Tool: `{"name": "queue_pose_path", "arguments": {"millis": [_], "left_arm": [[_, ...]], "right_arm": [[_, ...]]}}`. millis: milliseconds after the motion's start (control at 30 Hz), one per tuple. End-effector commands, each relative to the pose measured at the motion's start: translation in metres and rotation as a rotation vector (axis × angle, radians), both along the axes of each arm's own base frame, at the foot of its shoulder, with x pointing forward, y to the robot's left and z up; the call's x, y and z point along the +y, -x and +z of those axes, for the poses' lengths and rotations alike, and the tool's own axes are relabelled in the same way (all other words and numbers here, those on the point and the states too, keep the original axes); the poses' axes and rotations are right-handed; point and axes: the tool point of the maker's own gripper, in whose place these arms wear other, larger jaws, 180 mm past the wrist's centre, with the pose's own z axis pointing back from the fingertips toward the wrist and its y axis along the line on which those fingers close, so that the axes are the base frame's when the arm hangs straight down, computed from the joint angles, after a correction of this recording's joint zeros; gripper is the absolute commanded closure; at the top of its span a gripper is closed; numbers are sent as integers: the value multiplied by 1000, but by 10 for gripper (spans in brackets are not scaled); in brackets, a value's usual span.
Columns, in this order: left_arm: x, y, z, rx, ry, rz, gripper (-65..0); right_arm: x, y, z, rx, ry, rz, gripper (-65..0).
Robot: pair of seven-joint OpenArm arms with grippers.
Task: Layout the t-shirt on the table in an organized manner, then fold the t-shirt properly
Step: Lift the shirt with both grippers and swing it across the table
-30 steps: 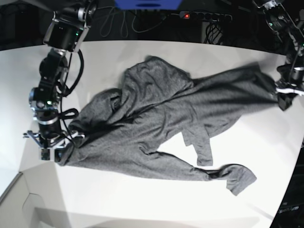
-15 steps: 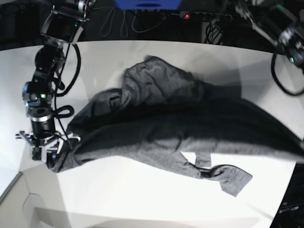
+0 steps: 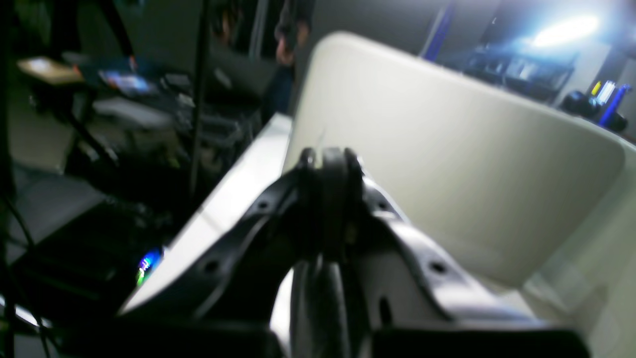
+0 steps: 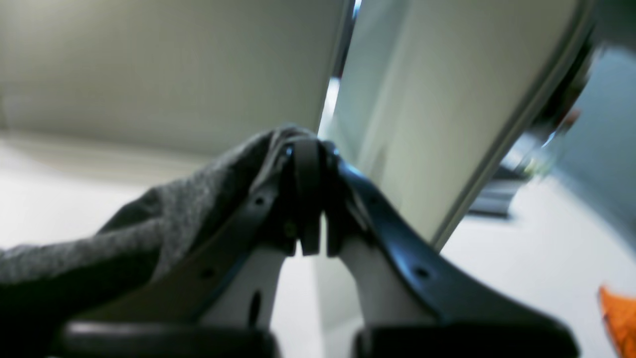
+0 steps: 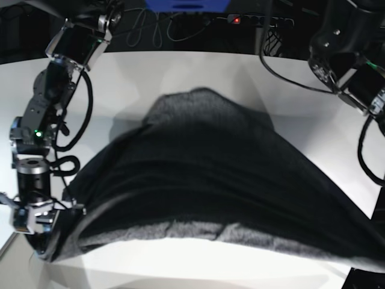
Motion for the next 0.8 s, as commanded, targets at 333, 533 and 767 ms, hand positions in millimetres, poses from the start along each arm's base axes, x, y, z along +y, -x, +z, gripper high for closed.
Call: {"name": "queue_pose_path", "arguments": {"millis": [333, 533, 767], "left_arm": [[7, 67, 84, -273, -93, 70, -1], [47, 113, 87, -310, -63, 124, -1], [56, 125, 73, -285, -49, 129, -1]], "right_arm": [[8, 23, 73, -213, 58, 2, 0], [12, 23, 81, -238, 61, 12, 0], [40, 18, 86, -260, 20, 117, 0]]}}
